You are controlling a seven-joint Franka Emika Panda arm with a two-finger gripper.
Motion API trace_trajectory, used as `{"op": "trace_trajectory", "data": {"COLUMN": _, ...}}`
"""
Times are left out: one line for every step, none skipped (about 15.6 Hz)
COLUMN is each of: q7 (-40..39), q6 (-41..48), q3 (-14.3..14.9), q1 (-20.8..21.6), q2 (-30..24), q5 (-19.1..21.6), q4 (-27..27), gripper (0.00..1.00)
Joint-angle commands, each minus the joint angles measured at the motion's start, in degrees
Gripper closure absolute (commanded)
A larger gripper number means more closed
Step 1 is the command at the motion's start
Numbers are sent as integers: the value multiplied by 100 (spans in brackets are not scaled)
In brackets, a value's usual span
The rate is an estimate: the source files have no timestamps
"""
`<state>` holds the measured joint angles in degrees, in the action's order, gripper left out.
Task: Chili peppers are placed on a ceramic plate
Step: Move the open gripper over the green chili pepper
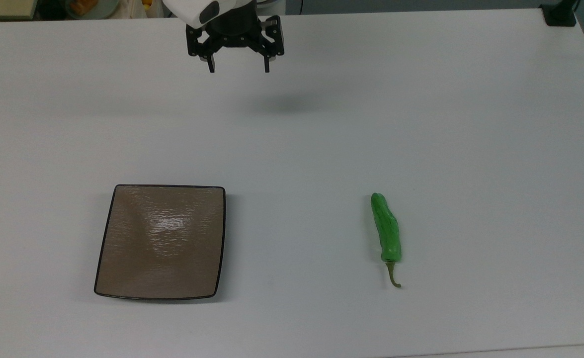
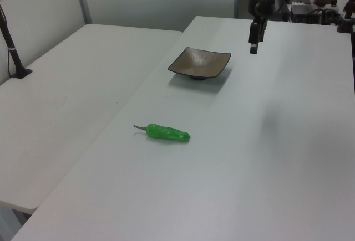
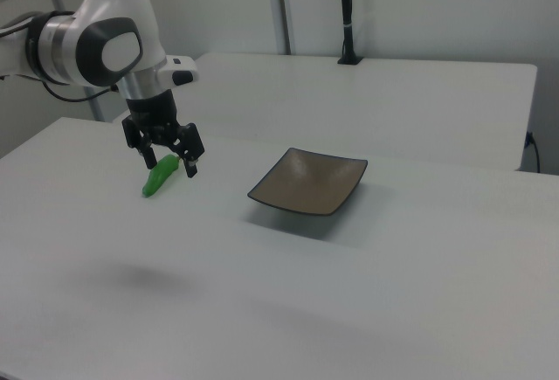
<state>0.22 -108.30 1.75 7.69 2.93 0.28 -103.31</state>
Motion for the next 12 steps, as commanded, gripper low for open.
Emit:
{"op": "trace_trajectory", "data": {"q7": 74, "q6": -454, "q3": 18, "q1": 180, "q2": 216, "q5": 218, "q4": 74, "gripper": 0}}
{"op": "trace_trajectory", "data": {"q7": 127, "q6": -542, "q3": -16, "q1": 206, "q2": 286, "q5": 218, "q4": 83, "gripper": 0}}
{"op": "trace_trajectory", "data": {"q7": 206, "q6": -682, "q3": -17, "q1": 302, "q2": 400, "q5": 227, "q4": 126, "gripper": 0}}
{"op": "trace_trajectory", "data": {"q7": 346, "q6": -936, "q3": -17, "q1": 399, "q2": 514, "q5": 227, "q4": 196, "gripper": 0}}
{"op": "trace_trajectory", "data": {"q7": 565, "q6": -1226, "q3": -17, "q1": 504, "q2": 664, "q5": 227, "q4": 284, "gripper": 0}}
{"op": "trace_trajectory", "data": {"q7": 785, "q6": -1420, "q3": -17, "q1": 645, "q2": 769, "q5": 218, "q4": 320, "gripper": 0}}
{"op": "trace_trajectory", "data": {"q7": 944, "q6": -1544, "q3": -17, "q1": 750, "q2": 831, "q5": 218, "q4": 346, "gripper": 0}}
{"op": "trace_trajectory", "data": {"q7": 1067, "q6": -1667, "q3": -17, "q1": 804, "q2": 945, "q5": 218, "q4": 460, "gripper": 0}}
{"op": "trace_trajectory", "data": {"q7": 1190, "q6": -1781, "q3": -17, "q1": 813, "q2": 1059, "q5": 227, "q4": 582, "gripper": 0}}
{"op": "trace_trajectory", "data": {"q7": 1322, "q6": -1887, "q3": -25, "q1": 822, "q2": 1226, "q5": 227, "q4": 732, "gripper": 0}}
{"op": "trace_trajectory", "data": {"q7": 1497, "q6": -2010, "q3": -34, "q1": 865, "q2": 1445, "q5": 218, "q4": 1003, "gripper": 0}}
{"op": "trace_trajectory", "data": {"q7": 1656, "q6": -2080, "q3": -69, "q1": 935, "q2": 1700, "q5": 210, "q4": 1284, "gripper": 0}}
